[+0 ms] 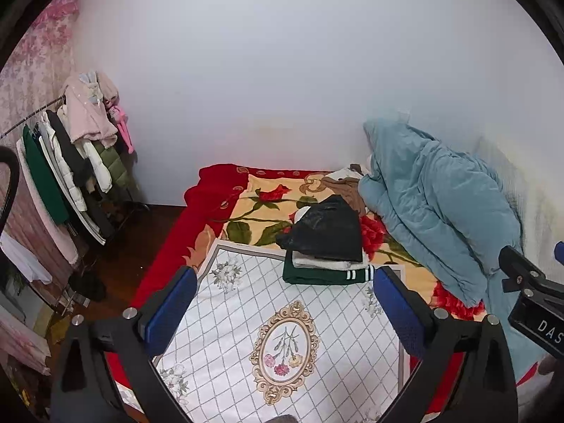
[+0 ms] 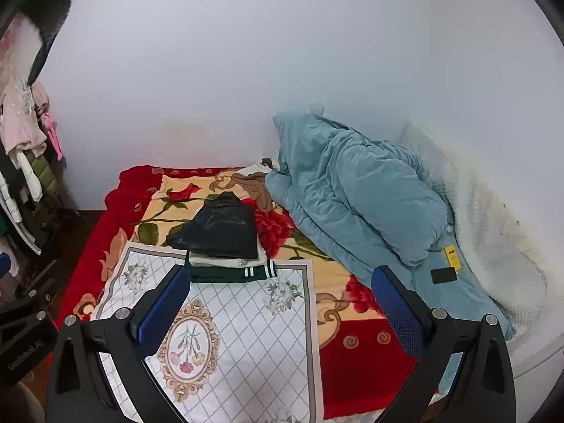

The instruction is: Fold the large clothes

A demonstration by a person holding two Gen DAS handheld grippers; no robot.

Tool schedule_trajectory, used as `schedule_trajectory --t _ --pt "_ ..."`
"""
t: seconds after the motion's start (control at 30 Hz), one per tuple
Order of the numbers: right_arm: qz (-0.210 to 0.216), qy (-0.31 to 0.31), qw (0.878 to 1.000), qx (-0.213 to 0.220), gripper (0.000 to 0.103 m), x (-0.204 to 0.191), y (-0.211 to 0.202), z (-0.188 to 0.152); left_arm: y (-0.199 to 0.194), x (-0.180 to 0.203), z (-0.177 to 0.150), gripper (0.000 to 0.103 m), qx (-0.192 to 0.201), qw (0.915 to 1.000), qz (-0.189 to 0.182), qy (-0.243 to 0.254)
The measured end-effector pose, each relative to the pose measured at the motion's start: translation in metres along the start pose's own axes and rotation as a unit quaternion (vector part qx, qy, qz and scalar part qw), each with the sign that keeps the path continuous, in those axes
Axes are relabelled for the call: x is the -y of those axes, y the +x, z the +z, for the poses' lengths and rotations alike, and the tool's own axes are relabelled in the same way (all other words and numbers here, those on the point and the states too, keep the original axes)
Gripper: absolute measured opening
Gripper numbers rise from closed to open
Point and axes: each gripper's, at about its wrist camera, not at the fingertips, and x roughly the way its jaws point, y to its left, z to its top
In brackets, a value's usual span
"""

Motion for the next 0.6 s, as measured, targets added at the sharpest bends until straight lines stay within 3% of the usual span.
schedule_trajectory --t 0.6 --pt "0.008 -0.009 1.0 0.009 0.103 -0.002 -0.012 -0.001 -0.017 -0.004 0.004 0.102 0.014 0.9998 -0.003 -0.011"
